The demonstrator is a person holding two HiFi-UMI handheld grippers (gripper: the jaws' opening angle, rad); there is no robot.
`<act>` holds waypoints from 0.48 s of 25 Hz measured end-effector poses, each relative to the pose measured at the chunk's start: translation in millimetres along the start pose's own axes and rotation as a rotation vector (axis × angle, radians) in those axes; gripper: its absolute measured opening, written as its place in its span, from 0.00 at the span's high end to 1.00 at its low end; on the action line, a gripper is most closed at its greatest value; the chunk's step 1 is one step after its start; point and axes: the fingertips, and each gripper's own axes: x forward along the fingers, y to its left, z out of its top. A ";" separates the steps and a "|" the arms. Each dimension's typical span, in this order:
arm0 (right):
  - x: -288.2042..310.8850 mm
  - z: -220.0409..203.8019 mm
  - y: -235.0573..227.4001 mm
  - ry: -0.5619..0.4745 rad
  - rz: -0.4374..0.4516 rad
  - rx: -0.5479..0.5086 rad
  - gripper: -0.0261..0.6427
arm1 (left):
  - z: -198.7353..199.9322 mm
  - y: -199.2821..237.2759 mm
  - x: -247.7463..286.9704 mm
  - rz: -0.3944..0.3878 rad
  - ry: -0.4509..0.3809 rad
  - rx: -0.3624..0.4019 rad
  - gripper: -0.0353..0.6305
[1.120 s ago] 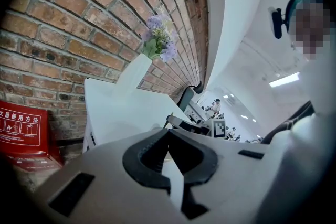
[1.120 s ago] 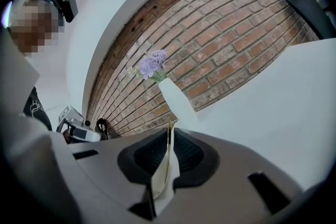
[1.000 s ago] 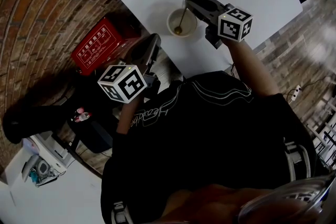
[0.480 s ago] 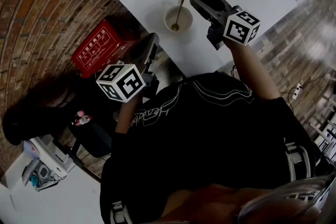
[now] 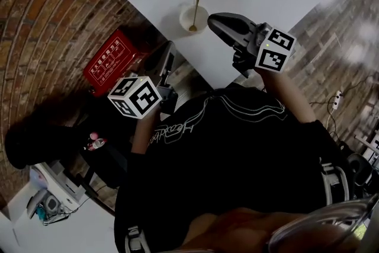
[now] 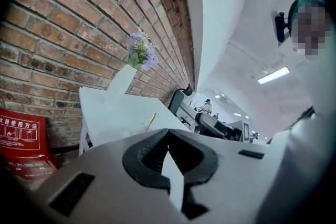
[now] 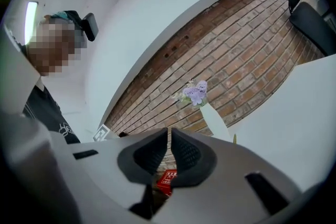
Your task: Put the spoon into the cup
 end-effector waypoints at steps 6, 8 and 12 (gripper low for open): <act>-13.3 -16.4 34.5 0.025 0.018 -0.012 0.96 | -7.1 -21.5 -11.8 -0.038 0.004 0.031 0.94; -17.6 -20.2 38.9 0.037 0.003 -0.010 0.97 | -7.1 -27.9 -15.9 -0.048 0.002 0.043 0.94; -23.9 -26.6 45.2 0.064 -0.035 -0.036 0.97 | -5.7 -38.5 -22.9 -0.067 -0.005 0.065 0.94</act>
